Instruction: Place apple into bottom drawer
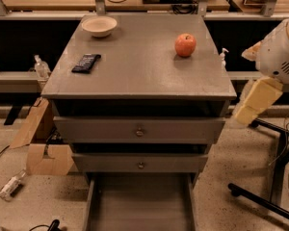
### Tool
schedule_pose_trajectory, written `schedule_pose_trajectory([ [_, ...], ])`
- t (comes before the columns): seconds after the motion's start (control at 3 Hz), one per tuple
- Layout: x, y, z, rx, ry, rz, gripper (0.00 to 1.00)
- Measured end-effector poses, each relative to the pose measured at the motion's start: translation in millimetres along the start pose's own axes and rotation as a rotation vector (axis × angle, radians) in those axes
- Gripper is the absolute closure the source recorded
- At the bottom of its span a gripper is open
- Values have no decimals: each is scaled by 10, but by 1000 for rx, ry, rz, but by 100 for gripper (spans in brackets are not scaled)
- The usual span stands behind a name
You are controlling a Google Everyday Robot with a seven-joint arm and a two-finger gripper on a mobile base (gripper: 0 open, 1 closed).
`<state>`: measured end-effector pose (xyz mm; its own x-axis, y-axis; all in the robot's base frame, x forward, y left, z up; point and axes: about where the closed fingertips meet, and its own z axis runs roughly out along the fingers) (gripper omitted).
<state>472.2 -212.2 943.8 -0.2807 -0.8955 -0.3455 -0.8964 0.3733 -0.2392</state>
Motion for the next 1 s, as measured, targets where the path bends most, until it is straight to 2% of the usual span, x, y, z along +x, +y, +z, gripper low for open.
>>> schedule_pose_trajectory([
  [0.33,-7,-212,324,50,-131,113,0],
  [0.67,-18,-563,537,140,-236,193,0],
  [1.0,-3,-868,707,221,-359,245,0],
])
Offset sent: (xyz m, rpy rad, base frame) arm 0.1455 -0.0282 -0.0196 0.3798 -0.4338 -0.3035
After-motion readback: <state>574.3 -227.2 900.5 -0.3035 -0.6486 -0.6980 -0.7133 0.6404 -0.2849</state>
